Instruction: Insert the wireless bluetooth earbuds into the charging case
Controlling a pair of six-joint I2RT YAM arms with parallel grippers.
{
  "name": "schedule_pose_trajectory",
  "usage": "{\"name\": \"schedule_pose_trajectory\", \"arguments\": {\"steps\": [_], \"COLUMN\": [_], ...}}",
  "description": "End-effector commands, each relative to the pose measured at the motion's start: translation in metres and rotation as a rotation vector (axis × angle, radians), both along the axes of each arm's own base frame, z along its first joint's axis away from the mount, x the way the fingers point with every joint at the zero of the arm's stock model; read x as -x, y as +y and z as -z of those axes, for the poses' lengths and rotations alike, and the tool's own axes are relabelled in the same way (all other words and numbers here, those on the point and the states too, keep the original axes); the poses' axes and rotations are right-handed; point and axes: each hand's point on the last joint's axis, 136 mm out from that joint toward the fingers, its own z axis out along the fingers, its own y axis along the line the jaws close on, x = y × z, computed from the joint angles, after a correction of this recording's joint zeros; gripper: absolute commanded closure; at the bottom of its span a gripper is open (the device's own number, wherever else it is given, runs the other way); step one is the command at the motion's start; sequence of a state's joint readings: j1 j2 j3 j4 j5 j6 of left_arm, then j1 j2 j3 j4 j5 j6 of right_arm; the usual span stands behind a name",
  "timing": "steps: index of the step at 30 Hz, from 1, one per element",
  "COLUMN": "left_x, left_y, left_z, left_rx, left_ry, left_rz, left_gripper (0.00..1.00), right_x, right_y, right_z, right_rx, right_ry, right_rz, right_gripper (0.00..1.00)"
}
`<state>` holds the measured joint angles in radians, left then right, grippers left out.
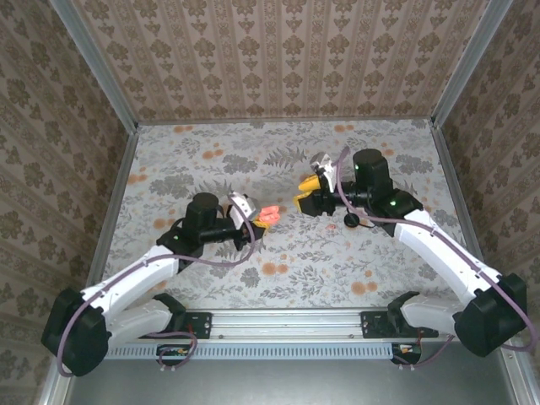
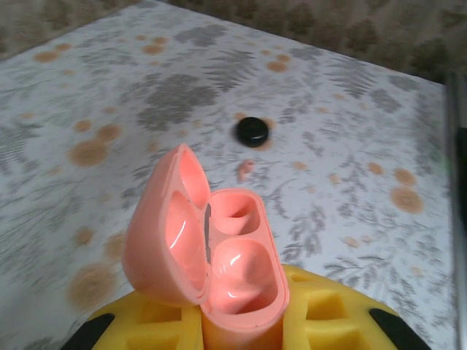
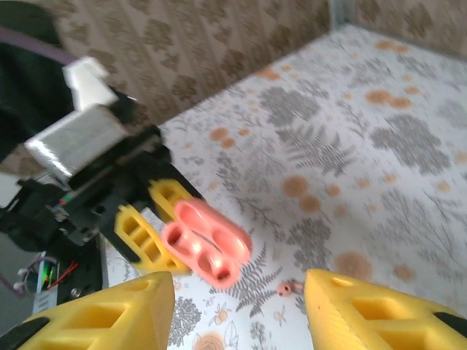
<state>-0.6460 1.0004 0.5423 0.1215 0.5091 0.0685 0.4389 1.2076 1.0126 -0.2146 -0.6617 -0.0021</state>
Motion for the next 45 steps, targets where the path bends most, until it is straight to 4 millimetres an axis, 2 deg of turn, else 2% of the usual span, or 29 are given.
{"name": "schedule_pose_trajectory", "arguments": {"steps": [1,4,8,9,13,19,25,30,34,39,45], "left_x": [-0.023,-0.031,-0.039,-0.040,-0.042,-0.050,-0.051,-0.051,-0.053,-0.055,-0.057], "left_y": [0.024,0.045,0.067,0.071,0.081,0.103,0.116,0.123,0.124,0.124,0.126], "left_z": [-0.005,-0.003,-0.001,-0.001,0.003,0.005,0.008,0.010,0.010,0.011,0.010], "left_rx": [0.038,0.049,0.064,0.069,0.064,0.062,0.061,0.061,0.065,0.065,0.068], "left_ry": [0.011,0.022,0.036,0.041,0.077,0.089,0.100,0.108,0.111,0.119,0.118], "left_rz": [-0.202,-0.311,-0.409,-0.419,-0.447,-0.527,-0.565,-0.584,-0.587,-0.586,-0.591], "left_gripper": [0.83,0.83,0.83,0.84,0.84,0.84,0.84,0.84,0.84,0.84,0.84], "right_x": [-0.011,-0.014,-0.016,-0.019,-0.025,-0.036,-0.044,-0.044,-0.044,-0.033,-0.019], "right_y": [-0.016,-0.016,-0.001,0.005,0.032,0.074,0.109,0.134,0.137,0.129,0.109], "right_z": [0.031,0.045,0.059,0.072,0.092,0.136,0.178,0.204,0.221,0.241,0.243], "right_rx": [0.096,0.139,0.161,0.179,0.201,0.266,0.331,0.342,0.375,0.448,0.547], "right_ry": [0.255,0.375,0.437,0.466,0.535,0.606,0.647,0.688,0.698,0.743,0.754], "right_rz": [0.216,0.285,0.279,0.271,0.212,0.128,0.038,-0.029,-0.047,-0.067,-0.080], "right_gripper": [0.49,0.49,0.49,0.49,0.50,0.48,0.47,0.47,0.46,0.46,0.46]}}
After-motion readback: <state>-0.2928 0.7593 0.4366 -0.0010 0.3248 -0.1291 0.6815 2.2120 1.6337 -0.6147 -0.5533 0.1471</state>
